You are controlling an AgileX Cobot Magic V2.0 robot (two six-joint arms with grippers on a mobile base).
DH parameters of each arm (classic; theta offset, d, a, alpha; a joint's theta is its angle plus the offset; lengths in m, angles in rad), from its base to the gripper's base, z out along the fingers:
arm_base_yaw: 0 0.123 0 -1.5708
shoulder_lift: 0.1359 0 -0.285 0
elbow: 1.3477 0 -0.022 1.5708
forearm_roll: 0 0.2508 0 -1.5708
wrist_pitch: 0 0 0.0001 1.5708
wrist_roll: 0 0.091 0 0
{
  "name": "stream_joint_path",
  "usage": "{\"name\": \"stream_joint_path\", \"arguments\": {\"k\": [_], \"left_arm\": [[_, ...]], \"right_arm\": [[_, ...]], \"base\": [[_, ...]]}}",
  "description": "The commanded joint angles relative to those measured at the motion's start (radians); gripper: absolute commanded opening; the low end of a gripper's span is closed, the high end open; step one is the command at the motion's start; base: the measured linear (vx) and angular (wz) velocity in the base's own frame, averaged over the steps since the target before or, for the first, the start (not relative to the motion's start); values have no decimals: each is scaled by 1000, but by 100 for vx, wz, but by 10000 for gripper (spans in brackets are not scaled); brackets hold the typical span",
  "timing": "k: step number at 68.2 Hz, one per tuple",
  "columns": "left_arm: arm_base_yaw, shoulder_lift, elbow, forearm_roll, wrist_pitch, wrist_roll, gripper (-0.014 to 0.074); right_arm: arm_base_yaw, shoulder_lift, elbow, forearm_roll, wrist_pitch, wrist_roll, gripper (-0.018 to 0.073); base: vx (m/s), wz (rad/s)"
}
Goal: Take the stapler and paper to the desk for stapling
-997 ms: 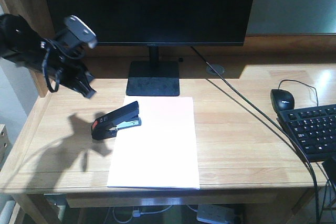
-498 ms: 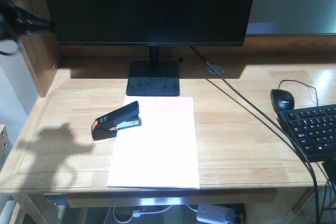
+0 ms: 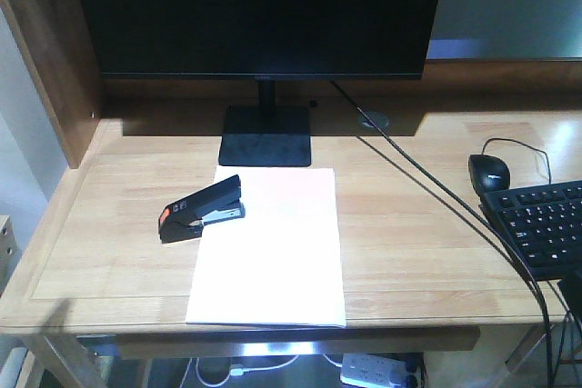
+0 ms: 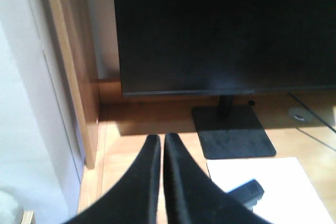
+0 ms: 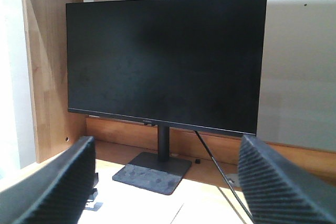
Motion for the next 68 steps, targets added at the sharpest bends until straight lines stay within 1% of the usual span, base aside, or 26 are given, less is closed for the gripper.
{"name": "stream_joint_path", "arguments": {"k": [1,7,16,24,32,47,54,59,68], "left_arm": [[-3,-94,44,6,-58,-12,-6],[-3,-178,124,7,-36,-12,-6],[-3,-309,241,7,-36,-1,-6],[-3,-423,346,7,-69,12,-6],[-3,-538,433,6,-112,55,-6],[-3,-725,560,6,-126,56,-6],[-3,-771,602,6,-139,56,-6],[-3,-777,608,6,-155,55,-6],[-3,-777,608,6,-151,55,-6]], "right_arm": [[-3,11,-26,-12,11,-7,542],[-3,11,-26,-12,11,-7,542],[-3,11,-26,-12,11,-7,542],[-3,11,-26,-12,11,-7,542],[-3,11,-26,-12,11,-7,542],[-3,11,-26,-12,11,-7,542],[-3,11,-26,-12,11,-7,542],[-3,11,-26,-12,11,-7,542],[-3,11,-26,-12,11,-7,542]], "base": [[0,0],[0,0],[0,0],[0,0],[0,0],[0,0],[0,0],[0,0],[0,0]]}}
